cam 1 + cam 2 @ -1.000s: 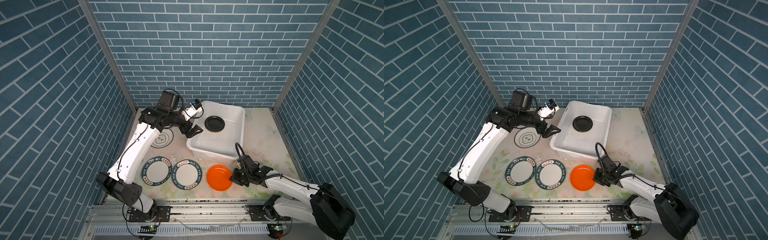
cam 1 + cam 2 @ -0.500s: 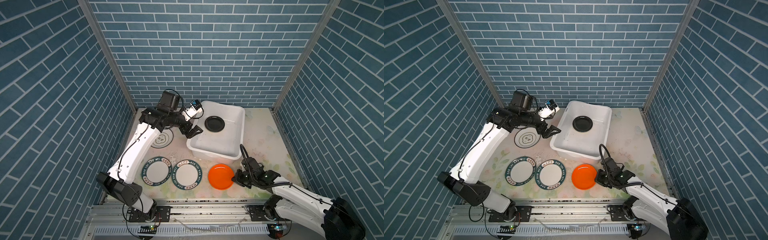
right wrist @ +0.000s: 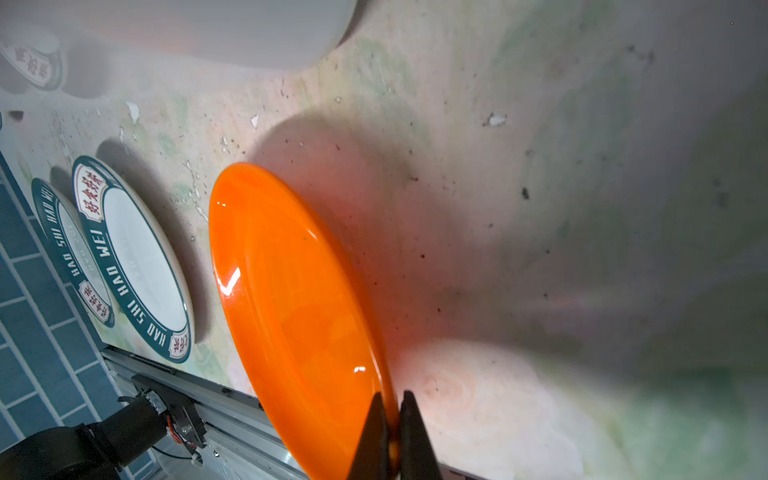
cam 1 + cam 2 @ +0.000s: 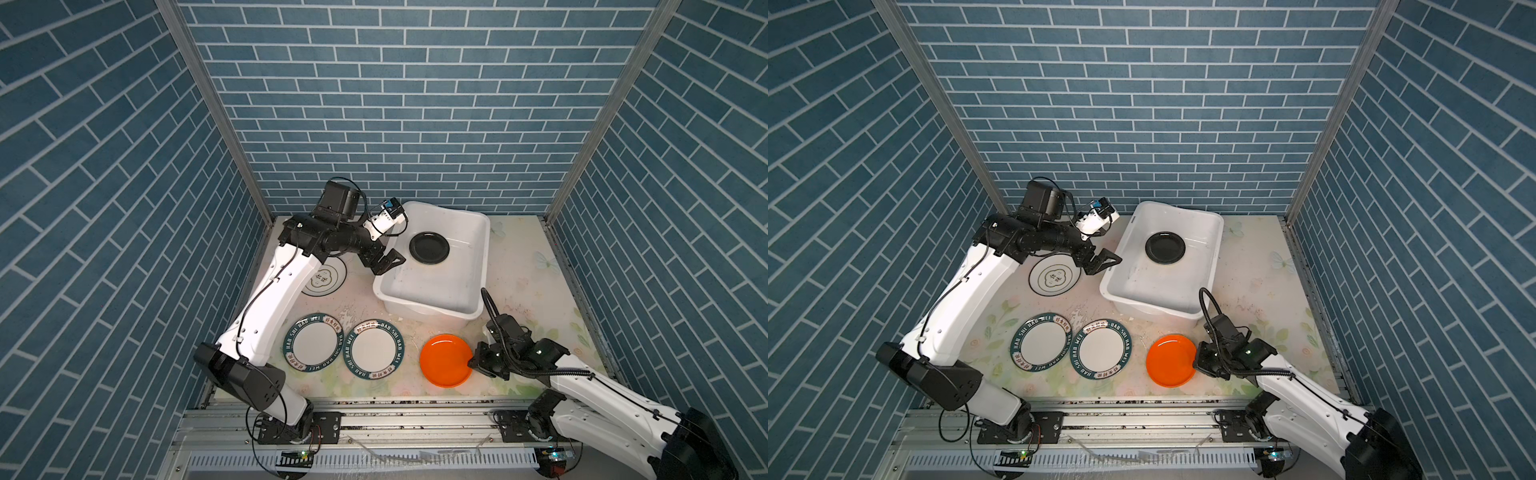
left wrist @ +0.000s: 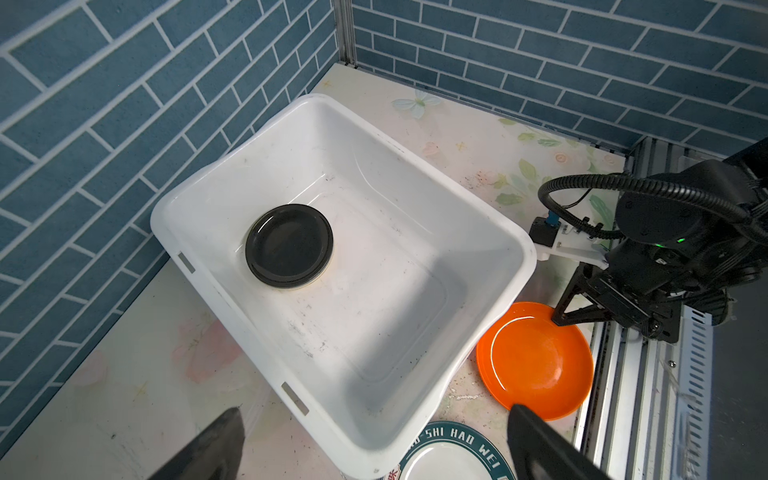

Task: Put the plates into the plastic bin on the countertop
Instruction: 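Tilt the orange plate up with the right gripper, then lift the orange plate with the right gripper and carry it over the bin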

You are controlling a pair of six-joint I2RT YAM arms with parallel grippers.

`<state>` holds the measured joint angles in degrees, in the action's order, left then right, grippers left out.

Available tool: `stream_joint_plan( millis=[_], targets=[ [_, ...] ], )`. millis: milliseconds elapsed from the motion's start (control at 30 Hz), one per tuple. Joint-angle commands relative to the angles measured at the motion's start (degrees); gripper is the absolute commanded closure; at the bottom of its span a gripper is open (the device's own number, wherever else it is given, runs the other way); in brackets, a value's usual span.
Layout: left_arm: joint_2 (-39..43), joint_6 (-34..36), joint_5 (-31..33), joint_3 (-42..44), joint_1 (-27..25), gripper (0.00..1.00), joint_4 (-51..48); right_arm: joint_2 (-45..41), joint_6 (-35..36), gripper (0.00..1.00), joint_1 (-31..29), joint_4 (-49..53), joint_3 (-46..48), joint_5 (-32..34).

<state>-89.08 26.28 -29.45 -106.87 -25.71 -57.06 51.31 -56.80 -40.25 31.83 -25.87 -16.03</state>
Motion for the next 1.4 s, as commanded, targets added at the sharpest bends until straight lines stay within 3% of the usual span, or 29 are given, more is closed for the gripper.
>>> stream_joint_plan(
  millis=[0, 233, 467, 767, 1167, 1367],
  targets=[
    [-0.9, 0.0, 1.9, -2.1, -0.4, 0.00, 0.3, -0.3, 5.4, 1.00, -0.2, 6.0, -4.0, -2.0],
    [-2.2, -2.2, 4.5, -3.9, -0.1, 0.01, 1.2, 3.7, 10.8, 1.00, -0.2, 9.9, -10.5, -5.3],
    [-3.0, -4.1, 6.9, -4.6, 0.7, 0.00, 1.9, 4.9, 17.3, 1.00, -0.1, 21.4, -20.2, -7.0],
    [-3.9, -5.9, 7.7, -5.5, 1.2, 0.00, 1.9, 2.6, 19.4, 1.00, -0.2, 32.8, -26.6, -7.5],
    [-3.1, -6.9, 8.7, -6.6, 2.5, 0.00, 2.3, 13.5, 22.7, 1.00, 0.3, 28.5, -39.6, -8.2],
    [-0.9, -6.9, 9.1, -5.6, 4.6, 0.00, 2.7, 22.7, 23.8, 1.00, 6.4, 22.7, -48.6, -13.5]
  ],
)
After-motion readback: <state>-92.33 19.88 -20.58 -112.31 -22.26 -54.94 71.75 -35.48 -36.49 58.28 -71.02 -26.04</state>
